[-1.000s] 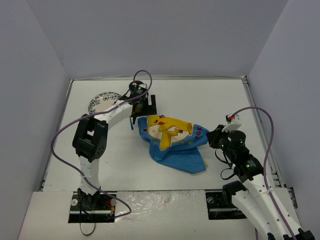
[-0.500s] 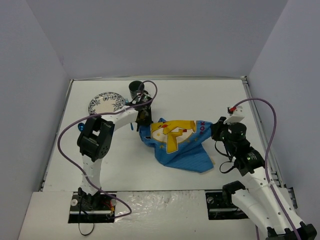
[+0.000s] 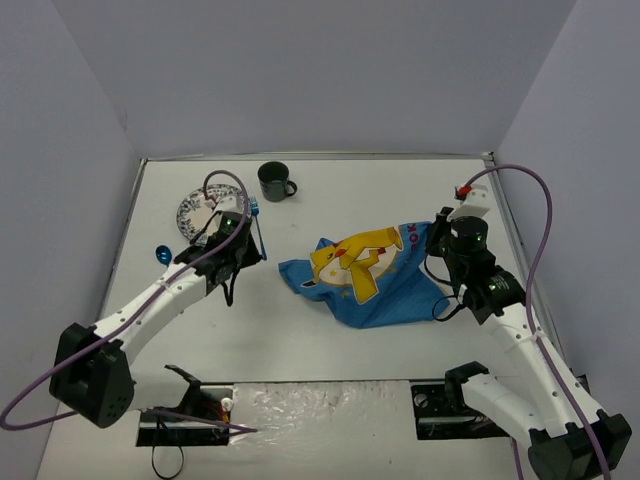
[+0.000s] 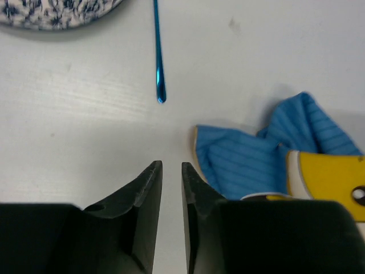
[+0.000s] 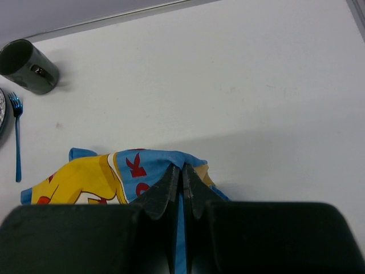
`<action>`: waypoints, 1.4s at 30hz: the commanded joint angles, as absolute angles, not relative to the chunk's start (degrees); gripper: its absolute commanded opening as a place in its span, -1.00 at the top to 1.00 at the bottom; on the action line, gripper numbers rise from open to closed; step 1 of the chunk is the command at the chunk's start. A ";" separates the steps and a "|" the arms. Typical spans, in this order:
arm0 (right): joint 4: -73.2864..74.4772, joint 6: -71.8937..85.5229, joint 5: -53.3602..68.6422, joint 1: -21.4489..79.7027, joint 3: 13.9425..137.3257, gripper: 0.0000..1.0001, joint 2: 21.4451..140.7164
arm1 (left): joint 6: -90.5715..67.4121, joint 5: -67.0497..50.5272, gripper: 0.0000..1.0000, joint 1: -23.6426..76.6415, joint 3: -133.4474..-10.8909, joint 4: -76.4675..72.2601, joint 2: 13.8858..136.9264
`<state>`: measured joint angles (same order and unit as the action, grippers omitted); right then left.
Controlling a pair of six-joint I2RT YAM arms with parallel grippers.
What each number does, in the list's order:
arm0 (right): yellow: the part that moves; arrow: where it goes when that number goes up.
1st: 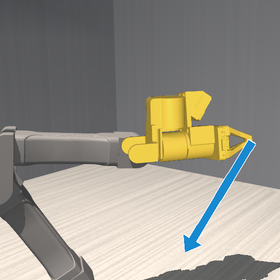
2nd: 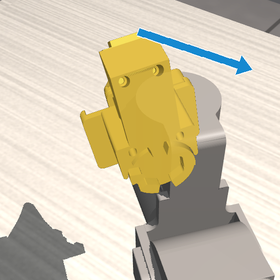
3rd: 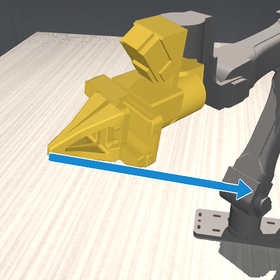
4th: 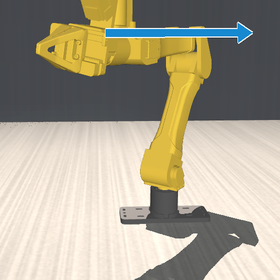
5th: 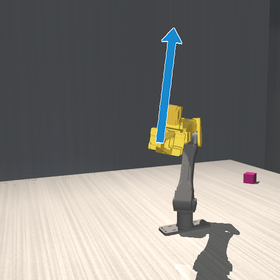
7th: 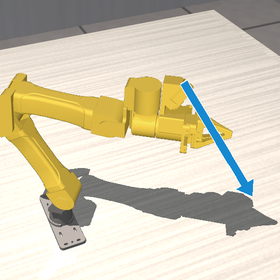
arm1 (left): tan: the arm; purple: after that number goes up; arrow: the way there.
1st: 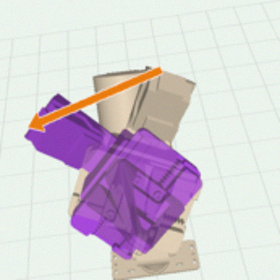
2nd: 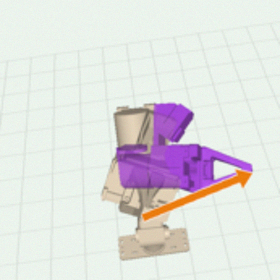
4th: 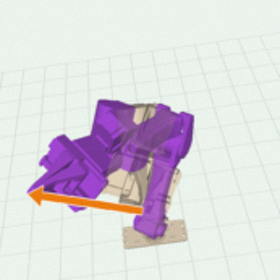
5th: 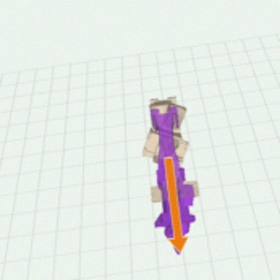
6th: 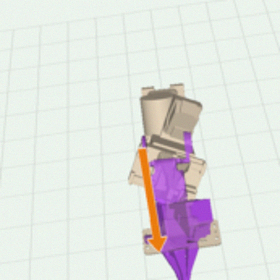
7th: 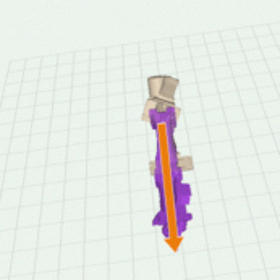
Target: Set the dinner table for one person
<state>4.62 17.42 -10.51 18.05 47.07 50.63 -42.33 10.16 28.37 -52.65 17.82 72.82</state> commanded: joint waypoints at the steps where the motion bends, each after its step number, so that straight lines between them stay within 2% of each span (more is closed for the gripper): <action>1: 2.37 16.96 -13.80 17.74 48.13 1.00 51.07 | -41.04 7.31 -0.01 28.41 -45.92 9.05 70.65; 3: 2.37 16.96 -13.19 17.67 46.68 1.00 50.54 | -38.52 4.33 -0.47 28.56 -46.06 5.31 71.72; 5: 2.37 16.88 -11.73 17.67 45.82 1.00 50.20 | -37.80 2.15 -0.71 28.65 -46.65 2.54 74.89; 9: 2.20 16.10 -7.61 17.58 44.40 1.00 48.50 | -36.33 0.38 -0.80 28.31 -47.51 -5.88 81.62; 14: 2.03 14.93 -4.47 17.49 43.22 1.00 47.16 | -33.78 -4.35 -0.76 28.12 -47.19 -15.68 90.08; 24: 2.11 14.68 -4.48 17.40 42.46 1.00 45.44 | -32.44 -10.91 -0.40 28.21 -44.65 -22.14 95.63; 30: 2.11 14.68 -4.37 17.31 43.36 1.00 45.26 | -33.98 -12.72 0.14 28.54 -43.39 -22.59 96.03; 31: 2.11 14.62 -4.45 17.31 43.42 1.00 45.26 | -34.20 -12.87 0.26 28.62 -43.27 -22.59 95.98; 33: 2.11 14.63 -4.57 17.31 43.72 1.00 45.26 | -34.41 -13.27 0.73 28.61 -43.07 -21.76 94.93; 34: 2.11 14.68 -4.53 17.31 43.77 1.00 45.26 | -34.45 -13.27 0.88 28.56 -43.07 -21.36 94.66; 36: 2.11 14.59 -4.66 17.29 44.18 1.00 45.38 | -34.37 -12.72 1.00 28.62 -43.62 -19.50 91.98; 42: 2.82 13.83 -5.89 17.18 48.07 1.00 45.75 | -31.75 -6.73 1.00 28.52 -47.72 -7.50 79.86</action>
